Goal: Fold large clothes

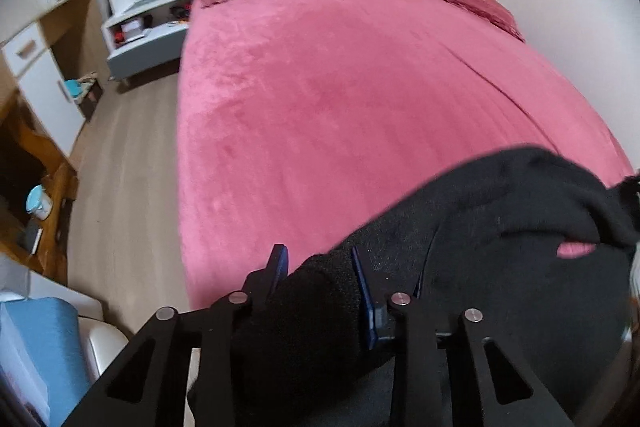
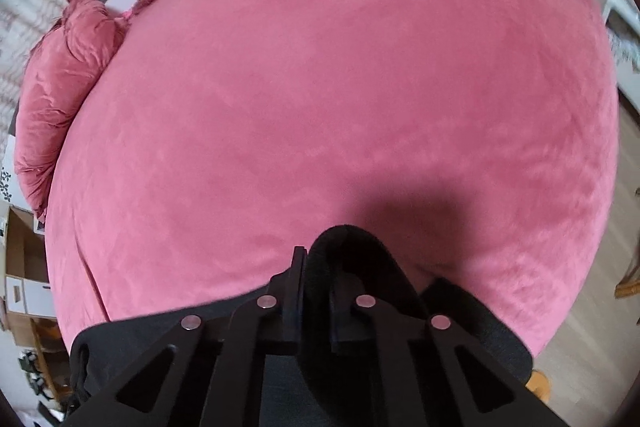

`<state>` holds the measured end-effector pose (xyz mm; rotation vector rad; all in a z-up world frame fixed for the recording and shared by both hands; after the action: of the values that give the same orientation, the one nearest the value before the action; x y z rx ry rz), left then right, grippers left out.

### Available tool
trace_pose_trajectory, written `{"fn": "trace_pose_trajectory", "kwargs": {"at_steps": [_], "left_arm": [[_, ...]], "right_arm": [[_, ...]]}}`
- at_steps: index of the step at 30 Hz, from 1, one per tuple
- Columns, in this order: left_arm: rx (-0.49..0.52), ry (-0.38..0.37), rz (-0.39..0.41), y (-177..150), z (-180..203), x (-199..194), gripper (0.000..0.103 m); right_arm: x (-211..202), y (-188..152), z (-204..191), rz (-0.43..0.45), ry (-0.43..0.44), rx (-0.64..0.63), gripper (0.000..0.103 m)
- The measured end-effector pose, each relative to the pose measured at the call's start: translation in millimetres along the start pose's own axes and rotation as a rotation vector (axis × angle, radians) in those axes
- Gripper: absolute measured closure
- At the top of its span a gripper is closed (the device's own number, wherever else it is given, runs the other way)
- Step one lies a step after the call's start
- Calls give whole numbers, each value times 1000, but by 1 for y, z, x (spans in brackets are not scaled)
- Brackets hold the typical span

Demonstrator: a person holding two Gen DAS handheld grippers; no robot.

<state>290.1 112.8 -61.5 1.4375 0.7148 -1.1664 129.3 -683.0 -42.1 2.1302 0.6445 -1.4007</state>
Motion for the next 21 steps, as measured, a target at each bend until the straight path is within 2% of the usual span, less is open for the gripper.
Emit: {"fn": "trace_pose_trajectory", "kwargs": {"at_steps": [3, 5, 9, 12, 14, 17, 21], "left_arm": [[-154, -67, 61, 8, -20, -24, 75], [-221, -119, 111, 7, -31, -41, 75], [-265, -181, 174, -6, -43, -68, 75], [-313, -277, 253, -32, -55, -91, 76], [-342, -351, 313, -54, -65, -106, 76], [-369, -446, 360, -98, -76, -119, 75], [-376, -488, 304, -165, -72, -104, 75]], "right_arm": [[-40, 6, -19, 94, 64, -13, 96], [-77, 10, -37, 169, 109, -45, 97], [-145, 0, -67, 306, 228, -112, 97], [-196, -33, -66, 434, 345, -182, 97], [-209, -56, -50, 480, 389, -196, 97], [-198, -94, 11, 474, 405, -145, 97], [-108, -141, 116, 312, 423, 35, 96]]}}
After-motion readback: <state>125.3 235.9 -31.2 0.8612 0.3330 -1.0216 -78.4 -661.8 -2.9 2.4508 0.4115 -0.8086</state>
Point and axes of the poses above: each gripper's, at about its wrist camera, not at the fingertips, and x roughly the way its jaws point, z to its right, y to its top, the point moved 2 cm from there along x, roughly the way its jaws point, and after that the axes turned 13 degrees about -z, right-handed, at the moved point
